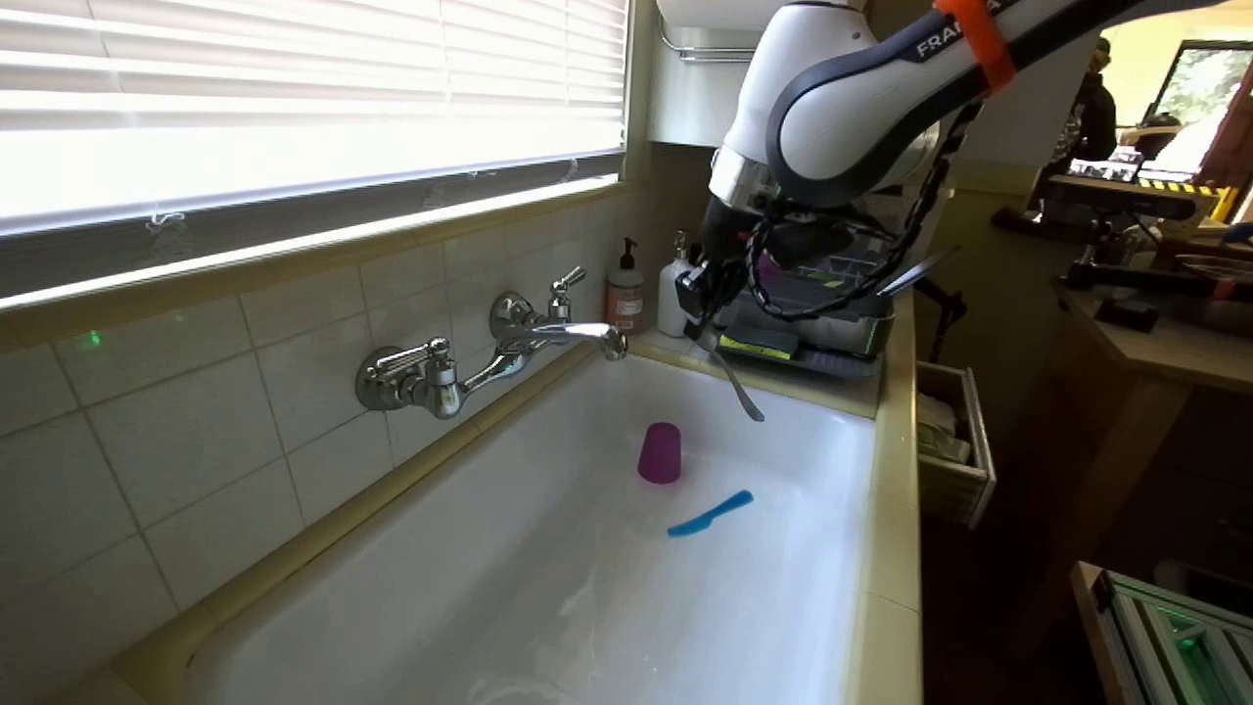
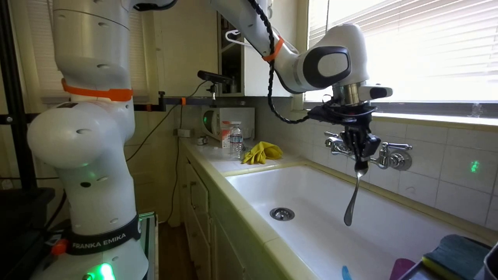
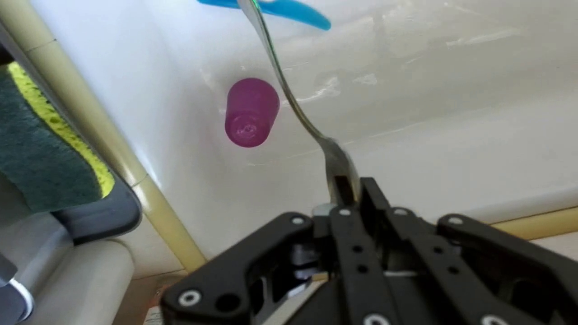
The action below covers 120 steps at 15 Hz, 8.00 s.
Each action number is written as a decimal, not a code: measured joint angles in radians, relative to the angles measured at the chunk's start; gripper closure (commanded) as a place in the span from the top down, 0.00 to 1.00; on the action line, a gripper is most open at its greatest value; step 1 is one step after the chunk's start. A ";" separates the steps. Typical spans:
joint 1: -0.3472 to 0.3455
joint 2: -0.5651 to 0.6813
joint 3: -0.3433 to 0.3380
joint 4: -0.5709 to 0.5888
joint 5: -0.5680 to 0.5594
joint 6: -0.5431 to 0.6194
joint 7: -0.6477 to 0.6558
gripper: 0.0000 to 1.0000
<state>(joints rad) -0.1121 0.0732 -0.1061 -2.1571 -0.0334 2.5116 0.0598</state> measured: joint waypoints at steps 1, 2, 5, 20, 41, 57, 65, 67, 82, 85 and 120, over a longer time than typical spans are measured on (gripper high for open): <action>0.000 0.001 0.001 -0.016 0.036 0.011 -0.036 0.02; 0.000 0.002 0.002 -0.032 0.076 0.019 -0.074 0.02; -0.001 0.009 0.004 -0.060 0.178 0.022 -0.173 0.02; -0.002 0.032 0.009 -0.063 0.238 0.042 -0.201 0.02; 0.104 0.239 0.053 -0.072 -0.186 0.124 -0.213 0.02; 0.180 0.308 0.052 -0.065 -0.342 0.103 -0.197 0.02; 0.190 0.380 0.046 -0.007 -0.357 0.042 -0.193 0.02; 0.197 0.399 0.044 0.012 -0.366 0.029 -0.190 0.02; 0.241 0.516 0.026 0.114 -0.461 0.001 -0.184 0.02; 0.255 0.528 0.025 0.120 -0.476 0.001 -0.184 0.02; 0.281 0.692 0.087 0.346 -0.696 0.065 -0.270 0.15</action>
<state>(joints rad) 0.1686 0.7649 -0.0191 -1.8109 -0.7289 2.5763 -0.2100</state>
